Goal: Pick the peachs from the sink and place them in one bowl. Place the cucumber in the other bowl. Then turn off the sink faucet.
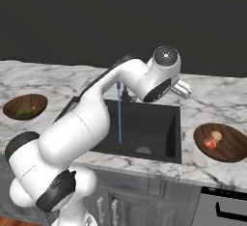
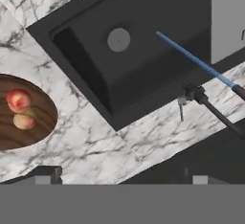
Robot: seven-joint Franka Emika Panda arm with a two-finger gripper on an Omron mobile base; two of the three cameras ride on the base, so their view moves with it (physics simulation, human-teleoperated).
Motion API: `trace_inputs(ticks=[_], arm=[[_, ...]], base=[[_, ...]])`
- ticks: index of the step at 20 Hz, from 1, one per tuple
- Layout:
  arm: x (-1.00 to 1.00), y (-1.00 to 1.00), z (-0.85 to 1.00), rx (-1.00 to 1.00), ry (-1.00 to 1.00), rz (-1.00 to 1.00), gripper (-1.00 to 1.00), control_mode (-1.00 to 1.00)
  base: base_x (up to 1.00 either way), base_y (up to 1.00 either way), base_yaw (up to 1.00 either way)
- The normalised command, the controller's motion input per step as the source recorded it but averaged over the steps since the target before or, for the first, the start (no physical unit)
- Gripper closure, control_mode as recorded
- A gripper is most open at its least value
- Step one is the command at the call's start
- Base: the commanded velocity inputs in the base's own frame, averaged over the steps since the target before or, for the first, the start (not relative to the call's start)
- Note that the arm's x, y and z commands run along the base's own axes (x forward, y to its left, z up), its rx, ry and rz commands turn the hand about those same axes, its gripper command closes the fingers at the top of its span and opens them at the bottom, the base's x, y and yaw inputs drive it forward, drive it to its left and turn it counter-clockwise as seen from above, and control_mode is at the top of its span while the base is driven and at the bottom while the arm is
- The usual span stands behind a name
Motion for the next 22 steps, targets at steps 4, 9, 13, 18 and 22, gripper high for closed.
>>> trace_inputs(ticks=[4, 9, 13, 18, 22], arm=[[0.63, 0.21, -0.32, -0.14, 0.29, 0.49, -1.00, -1.00], [0.57, 0.00, -0.66, 0.00, -0.13, 0.40, -1.00, -1.00], [0.44, 0.00, -0.41, 0.08, -0.29, 0.41, -1.00, -1.00], [0.43, 0.16, -0.34, 0.02, -0.06, 0.40, -1.00, -1.00], [0.36, 0.06, -0.61, -0.01, 0.00, 0.50, -1.00, -1.00]], base=[[0.00, 0.00, 0.00], [0.00, 0.00, 0.00], [0.00, 0.00, 0.00], [0.00, 0.00, 0.00], [0.00, 0.00, 0.00]])
